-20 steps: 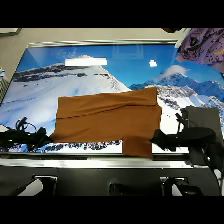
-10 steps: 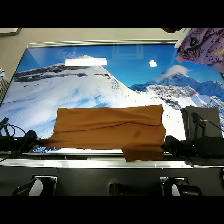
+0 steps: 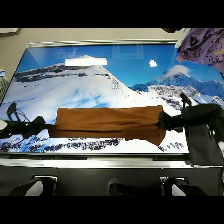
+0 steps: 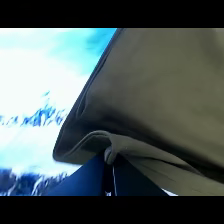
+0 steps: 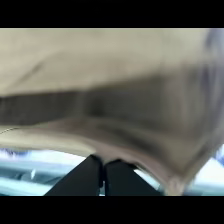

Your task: Fold the clothes and pants, and hang the long-sleeved shirts on hangers.

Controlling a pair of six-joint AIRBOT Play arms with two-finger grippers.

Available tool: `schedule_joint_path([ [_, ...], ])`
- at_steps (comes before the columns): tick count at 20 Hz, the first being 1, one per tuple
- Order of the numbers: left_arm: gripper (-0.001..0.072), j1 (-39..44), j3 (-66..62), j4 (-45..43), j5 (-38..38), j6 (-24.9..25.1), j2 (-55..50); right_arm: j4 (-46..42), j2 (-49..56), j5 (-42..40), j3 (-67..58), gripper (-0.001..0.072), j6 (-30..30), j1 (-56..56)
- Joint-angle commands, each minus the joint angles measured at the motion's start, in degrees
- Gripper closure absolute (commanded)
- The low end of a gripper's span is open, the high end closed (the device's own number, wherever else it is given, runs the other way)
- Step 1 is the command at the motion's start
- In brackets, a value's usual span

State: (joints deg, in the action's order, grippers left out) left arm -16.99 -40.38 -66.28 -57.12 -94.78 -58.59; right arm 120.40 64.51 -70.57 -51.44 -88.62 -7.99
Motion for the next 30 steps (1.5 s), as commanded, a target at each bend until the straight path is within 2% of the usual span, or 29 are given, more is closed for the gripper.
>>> schedule_joint_path([
  [1, 0.0690, 3.2, -5.9, 0.1, 4.7, 3.2, -10.3, 0.3, 10.8, 5.4, -7.1, 0.0688, -3.6, 0.0],
  [7, 0.0691, 6.3, -15.6, 0.1, 4.7, 4.8, -23.9, -2.6, 22.7, 5.4, -19.8, 0.0688, -4.7, 0.0],
  [12, 0.0690, 7.1, -19.3, 0.1, 4.7, 5.0, -28.6, -2.4, 28.6, 6.0, -23.6, 0.0687, -4.7, 0.1],
  [17, 0.0676, 9.0, -20.0, 0.1, 6.0, 5.0, -30.4, -1.6, 30.1, 9.5, -23.7, 0.0684, -5.3, 0.1],
  [18, 0.0585, 9.4, -20.0, 0.1, 6.1, 5.0, -30.4, -1.2, 30.1, 9.9, -23.6, 0.0649, -5.2, 0.1],
  [19, 0.0462, 9.6, -20.2, 0.1, 6.0, 4.7, -30.3, -0.5, 30.1, 9.5, -23.7, 0.0562, -5.2, 0.1],
  [20, 0.0295, 9.6, -21.0, 0.5, 5.4, 4.7, -30.2, -0.1, 30.1, 8.1, -24.1, 0.0480, -5.0, 0.1],
  [22, 0.0180, 9.3, -23.6, 0.4, 2.8, 4.2, -29.4, -0.9, 30.0, 2.4, -27.4, 0.0322, -5.1, -0.5],
  [24, 0.0161, 8.5, -27.0, -1.8, -1.4, 4.0, -27.3, -2.9, 28.9, -1.8, -31.9, 0.0266, -5.4, -2.7],
  [26, 0.0155, 7.8, -29.3, -7.3, -5.0, 0.7, -24.2, -3.2, 27.8, -3.3, -32.6, 0.0215, -8.1, -7.8],
  [28, 0.0155, 7.5, -29.6, -10.9, -6.4, -0.2, -21.0, -1.7, 27.9, -5.5, -30.8, 0.0116, -9.9, -13.2],
  [30, 0.0155, 7.4, -29.6, -11.9, -7.5, -0.2, -19.1, 1.5, 28.0, -6.1, -27.5, 0.0105, -13.6, -17.0],
])
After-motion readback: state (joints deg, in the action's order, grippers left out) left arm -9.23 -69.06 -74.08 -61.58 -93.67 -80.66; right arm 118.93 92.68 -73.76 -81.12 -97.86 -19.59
